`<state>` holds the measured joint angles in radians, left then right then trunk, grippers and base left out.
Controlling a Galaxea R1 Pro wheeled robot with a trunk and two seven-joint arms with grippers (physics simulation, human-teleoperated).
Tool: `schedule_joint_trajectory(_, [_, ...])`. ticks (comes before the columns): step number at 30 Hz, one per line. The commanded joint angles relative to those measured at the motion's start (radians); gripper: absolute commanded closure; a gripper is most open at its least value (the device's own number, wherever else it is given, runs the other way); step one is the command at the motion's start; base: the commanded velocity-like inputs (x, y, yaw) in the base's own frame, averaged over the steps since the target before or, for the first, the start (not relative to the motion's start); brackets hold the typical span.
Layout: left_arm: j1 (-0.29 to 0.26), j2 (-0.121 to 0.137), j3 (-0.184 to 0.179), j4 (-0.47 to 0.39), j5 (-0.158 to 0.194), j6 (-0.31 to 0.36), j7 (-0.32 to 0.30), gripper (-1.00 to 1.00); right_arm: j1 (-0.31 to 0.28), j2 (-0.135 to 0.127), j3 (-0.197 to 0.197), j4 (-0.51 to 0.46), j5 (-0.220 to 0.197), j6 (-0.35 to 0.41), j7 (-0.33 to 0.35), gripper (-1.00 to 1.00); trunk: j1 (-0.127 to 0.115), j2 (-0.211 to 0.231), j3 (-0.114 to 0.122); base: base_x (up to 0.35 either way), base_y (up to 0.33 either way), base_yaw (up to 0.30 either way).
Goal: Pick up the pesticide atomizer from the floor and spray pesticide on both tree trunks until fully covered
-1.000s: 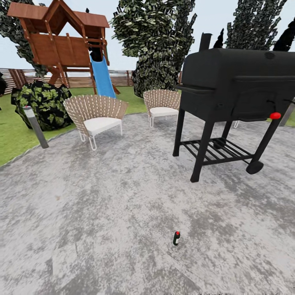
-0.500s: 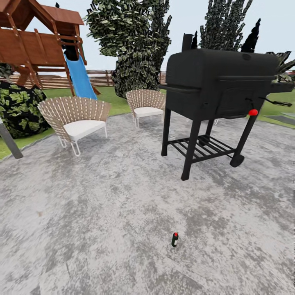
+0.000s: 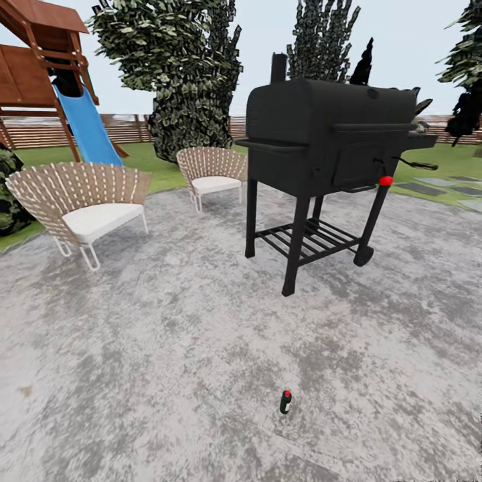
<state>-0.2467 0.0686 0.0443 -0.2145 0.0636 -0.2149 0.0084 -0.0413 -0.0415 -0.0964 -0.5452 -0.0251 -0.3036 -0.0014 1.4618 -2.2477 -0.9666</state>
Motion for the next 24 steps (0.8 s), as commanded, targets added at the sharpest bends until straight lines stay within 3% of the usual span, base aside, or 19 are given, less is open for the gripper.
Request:
schedule_joint_trajectory(1, [0.0,0.0,0.0,0.001,0.007,-0.003,-0.001,-1.0,0.0,0.0,0.0,0.001,-0.003,-0.003,0.0,-1.0,0.0,0.0,-0.001,0.167,0.274,-0.286])
schedule_joint_trajectory(7, [0.0,0.0,0.0,0.001,0.006,-0.003,-0.001,-1.0,-0.001,0.0,0.0,0.001,-0.003,-0.003,0.0,-1.0,0.0,0.0,-0.001,0.062,0.135,-0.286])
schedule_joint_trajectory(24, [0.0,0.0,0.0,0.001,0.007,-0.002,-0.001,-1.0,-0.001,0.0,0.0,0.001,-0.003,-0.003,0.0,-1.0,0.0,0.0,-0.001,0.002,0.005,-0.286])
